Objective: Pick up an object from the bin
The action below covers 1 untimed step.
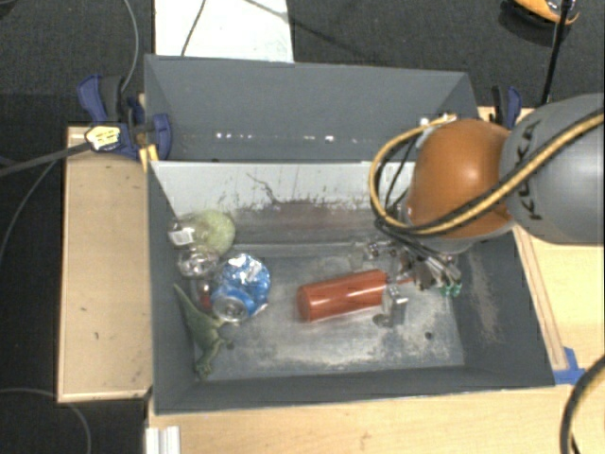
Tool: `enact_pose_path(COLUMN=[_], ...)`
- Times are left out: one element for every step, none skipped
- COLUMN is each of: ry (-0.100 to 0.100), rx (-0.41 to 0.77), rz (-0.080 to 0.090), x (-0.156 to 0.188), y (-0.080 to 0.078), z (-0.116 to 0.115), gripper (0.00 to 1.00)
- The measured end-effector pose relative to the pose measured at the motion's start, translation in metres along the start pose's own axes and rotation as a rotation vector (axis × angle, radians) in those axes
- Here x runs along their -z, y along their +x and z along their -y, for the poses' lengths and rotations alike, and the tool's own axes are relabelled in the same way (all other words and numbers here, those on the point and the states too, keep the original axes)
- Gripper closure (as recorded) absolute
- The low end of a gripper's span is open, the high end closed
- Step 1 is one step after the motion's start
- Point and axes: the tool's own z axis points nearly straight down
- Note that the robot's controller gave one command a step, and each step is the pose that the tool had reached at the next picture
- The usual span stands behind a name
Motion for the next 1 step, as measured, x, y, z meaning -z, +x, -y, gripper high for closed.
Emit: enact_pose_path(ry=[-0.001], rx=[0.064], rz=[0.003], x=[0.0013], y=[-0.0322], z=[-0.0054], gripper=[0.00])
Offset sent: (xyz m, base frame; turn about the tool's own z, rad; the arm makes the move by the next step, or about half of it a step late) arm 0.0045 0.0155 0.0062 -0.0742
